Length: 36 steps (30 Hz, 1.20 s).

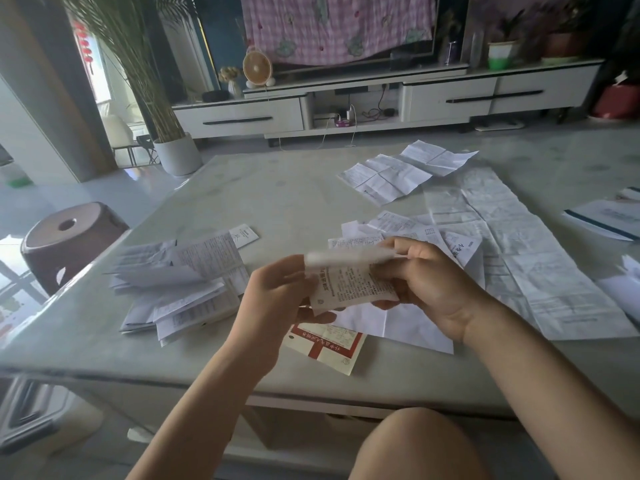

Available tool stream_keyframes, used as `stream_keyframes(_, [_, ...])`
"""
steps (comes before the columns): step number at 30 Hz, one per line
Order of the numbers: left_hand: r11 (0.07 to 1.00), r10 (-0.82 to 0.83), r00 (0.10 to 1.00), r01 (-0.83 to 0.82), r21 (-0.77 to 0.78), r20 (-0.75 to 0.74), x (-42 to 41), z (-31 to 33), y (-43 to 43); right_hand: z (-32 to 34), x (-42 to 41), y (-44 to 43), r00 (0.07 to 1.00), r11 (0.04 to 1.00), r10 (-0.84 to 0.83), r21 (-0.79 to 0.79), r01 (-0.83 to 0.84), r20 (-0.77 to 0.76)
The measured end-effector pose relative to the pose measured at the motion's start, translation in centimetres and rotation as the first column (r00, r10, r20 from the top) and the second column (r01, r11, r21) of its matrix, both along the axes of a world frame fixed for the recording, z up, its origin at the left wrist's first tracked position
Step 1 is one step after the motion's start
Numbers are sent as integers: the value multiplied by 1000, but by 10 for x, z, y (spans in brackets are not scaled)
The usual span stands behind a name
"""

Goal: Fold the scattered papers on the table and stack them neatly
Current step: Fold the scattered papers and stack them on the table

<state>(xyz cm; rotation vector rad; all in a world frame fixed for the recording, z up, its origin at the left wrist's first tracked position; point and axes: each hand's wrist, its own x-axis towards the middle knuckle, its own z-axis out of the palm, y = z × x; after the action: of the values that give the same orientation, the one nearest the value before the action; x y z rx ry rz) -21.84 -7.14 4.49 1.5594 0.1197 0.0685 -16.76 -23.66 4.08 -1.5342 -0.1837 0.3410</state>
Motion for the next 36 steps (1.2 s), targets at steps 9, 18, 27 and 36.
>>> stream_keyframes(9, [978, -135, 977, 105, -182, -166, -2, 4, 0, -5, -3, 6, 947, 995, -48, -68, 73, 319])
stream_keyframes(18, [990, -102, 992, 109, 86, -78, -5, -4, 1, -5, -1, 6, 985, 1000, -2, -11, 4, 174])
stream_keyframes(27, [930, -117, 992, 126, 345, -47, -6, -7, 2, -10, -1, 5, 973, 984, 101, -166, -66, 209])
stream_keyframes(36, [898, -91, 994, 111, 426, -66, -3, -16, 7, -14, -4, 13, 972, 989, 57, -147, -24, 230])
